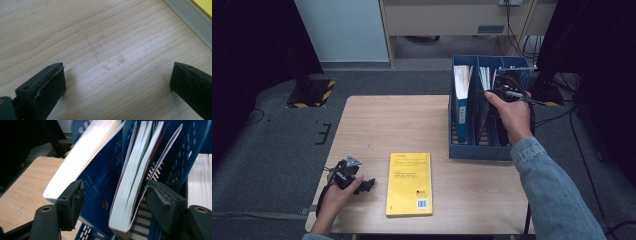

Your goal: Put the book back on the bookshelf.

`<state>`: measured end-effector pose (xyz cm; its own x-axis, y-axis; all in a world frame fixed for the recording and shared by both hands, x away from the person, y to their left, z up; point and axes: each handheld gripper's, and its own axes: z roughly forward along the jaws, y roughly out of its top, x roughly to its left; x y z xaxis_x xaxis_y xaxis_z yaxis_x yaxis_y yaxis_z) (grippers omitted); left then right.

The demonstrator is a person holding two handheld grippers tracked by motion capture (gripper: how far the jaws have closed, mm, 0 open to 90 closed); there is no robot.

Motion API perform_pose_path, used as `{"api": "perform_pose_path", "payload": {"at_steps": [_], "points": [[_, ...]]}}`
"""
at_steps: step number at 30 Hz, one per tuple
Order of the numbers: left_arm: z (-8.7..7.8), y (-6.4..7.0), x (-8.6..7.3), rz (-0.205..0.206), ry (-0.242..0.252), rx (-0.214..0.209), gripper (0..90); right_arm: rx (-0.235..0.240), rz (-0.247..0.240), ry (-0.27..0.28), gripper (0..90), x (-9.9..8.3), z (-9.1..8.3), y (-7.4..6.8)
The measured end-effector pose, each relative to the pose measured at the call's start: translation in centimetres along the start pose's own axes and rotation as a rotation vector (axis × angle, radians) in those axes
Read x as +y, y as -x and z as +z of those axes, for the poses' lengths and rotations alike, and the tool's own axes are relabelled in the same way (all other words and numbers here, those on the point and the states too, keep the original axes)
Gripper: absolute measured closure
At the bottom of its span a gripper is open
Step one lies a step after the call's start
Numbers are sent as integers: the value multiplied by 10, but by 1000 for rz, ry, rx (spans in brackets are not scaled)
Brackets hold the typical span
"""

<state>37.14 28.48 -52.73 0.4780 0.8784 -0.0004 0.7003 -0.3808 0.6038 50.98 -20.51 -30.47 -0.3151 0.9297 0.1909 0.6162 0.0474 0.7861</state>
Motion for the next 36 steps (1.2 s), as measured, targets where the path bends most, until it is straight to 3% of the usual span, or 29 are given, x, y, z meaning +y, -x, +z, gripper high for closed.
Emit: {"api": "perform_pose_path", "payload": {"at_steps": [8, 11, 14, 20, 23, 36], "points": [[0, 0, 0, 2, 5, -1, 0, 25, -65, 6, 247, -9, -18, -8], [0, 0, 0, 3, 5, -2, 0, 17, -111, 3, 234, -17, -26, -12], [0, 1, -1, 1, 8, -4, 0, 37, -114, -4, 228, -26, -32, -16], [0, 1, -1, 4, 8, -6, 0, 57, -180, -19, 222, -52, -41, -28], [0, 1, -2, 3, 12, -4, 0, 77, -177, -33, 217, -65, -47, -32], [0, 1, -1, 8, 12, -8, 0, 106, -267, -61, 233, -110, -50, -55]]}}
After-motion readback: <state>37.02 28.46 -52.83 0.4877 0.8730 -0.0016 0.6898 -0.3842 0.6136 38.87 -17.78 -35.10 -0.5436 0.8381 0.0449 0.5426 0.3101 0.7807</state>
